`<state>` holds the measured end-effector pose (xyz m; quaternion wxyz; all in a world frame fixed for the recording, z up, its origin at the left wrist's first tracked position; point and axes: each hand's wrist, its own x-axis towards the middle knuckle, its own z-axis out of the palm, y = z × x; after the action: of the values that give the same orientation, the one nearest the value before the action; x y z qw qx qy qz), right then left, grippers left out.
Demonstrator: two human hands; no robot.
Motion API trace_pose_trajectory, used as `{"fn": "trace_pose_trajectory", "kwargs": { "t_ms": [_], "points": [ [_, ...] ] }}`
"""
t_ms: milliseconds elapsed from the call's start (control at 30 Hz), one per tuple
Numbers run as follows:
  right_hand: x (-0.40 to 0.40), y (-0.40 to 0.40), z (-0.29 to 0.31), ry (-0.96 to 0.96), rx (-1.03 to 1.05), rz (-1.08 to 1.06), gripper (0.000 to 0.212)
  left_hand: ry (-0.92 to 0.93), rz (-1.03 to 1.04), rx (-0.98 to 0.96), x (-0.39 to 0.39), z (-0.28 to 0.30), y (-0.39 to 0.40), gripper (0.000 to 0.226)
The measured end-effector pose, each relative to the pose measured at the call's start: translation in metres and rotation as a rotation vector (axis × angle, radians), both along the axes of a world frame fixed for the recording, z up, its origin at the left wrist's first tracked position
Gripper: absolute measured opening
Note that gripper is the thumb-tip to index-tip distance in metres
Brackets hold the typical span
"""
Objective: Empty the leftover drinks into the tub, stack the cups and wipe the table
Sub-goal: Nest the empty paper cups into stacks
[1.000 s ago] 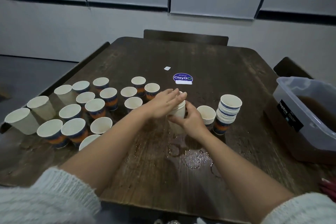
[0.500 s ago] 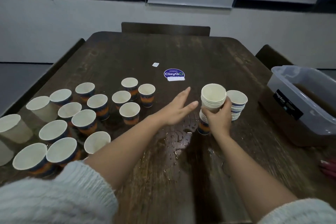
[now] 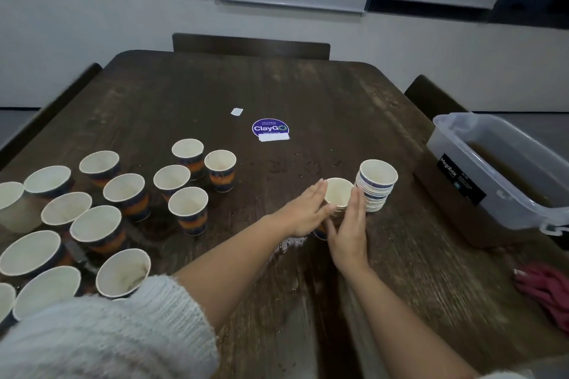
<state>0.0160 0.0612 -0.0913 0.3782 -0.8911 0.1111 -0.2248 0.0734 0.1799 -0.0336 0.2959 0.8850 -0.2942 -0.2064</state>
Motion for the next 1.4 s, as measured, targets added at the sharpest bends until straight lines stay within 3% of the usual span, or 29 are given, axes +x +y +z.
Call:
{"fn": "trace_pose_trajectory", "kwargs": {
  "t_ms": [167, 300, 400, 533, 600, 767, 867, 967, 1100, 1200, 1400],
  "points": [
    [0.002, -0.006, -0.001, 0.017, -0.067, -0.011, 0.069, 0.032, 0.006, -0.003, 0.003, -0.005, -0.002, 0.063],
    [0.002, -0.001, 0.009, -0.075, -0.132, -0.034, 0.068, 0.03, 0.042, -0.023, 0.003, 0.004, 0.005, 0.067],
    [0.004, 0.01, 0.016, -0.215, -0.245, 0.023, 0.057, -0.014, 0.095, 0.032, 0.003, 0.019, 0.026, 0.063],
    [0.009, 0.043, 0.029, -0.294, -0.221, 0.187, 0.042, -0.053, 0.229, 0.155, -0.008, 0.036, 0.086, 0.052],
    [0.012, 0.067, 0.032, -0.245, -0.18, 0.341, 0.033, -0.035, 0.309, 0.224, -0.018, 0.041, 0.126, 0.047],
    [0.002, 0.152, 0.039, 0.123, -0.028, 0.864, 0.023, 0.034, 0.529, 0.372, -0.058, 0.044, 0.226, 0.033],
    [-0.015, 0.193, 0.047, 0.316, -0.1, 1.148, 0.035, 0.079, 0.631, 0.431, -0.081, 0.038, 0.265, 0.034],
    [-0.023, 0.219, 0.042, 0.434, -0.4, 1.352, 0.054, 0.126, 0.689, 0.451, -0.099, 0.03, 0.283, 0.037],
    [-0.029, 0.23, 0.025, 0.492, -0.555, 1.414, 0.046, 0.111, 0.732, 0.446, -0.112, 0.015, 0.288, 0.038],
    [-0.025, 0.226, 0.023, 0.472, -0.508, 1.404, 0.036, 0.084, 0.763, 0.4, -0.114, 0.008, 0.289, 0.036],
    [-0.009, 0.202, 0.036, 0.369, -0.351, 1.272, 0.038, 0.003, 0.844, 0.232, -0.107, -0.004, 0.284, 0.027]
  ]
}}
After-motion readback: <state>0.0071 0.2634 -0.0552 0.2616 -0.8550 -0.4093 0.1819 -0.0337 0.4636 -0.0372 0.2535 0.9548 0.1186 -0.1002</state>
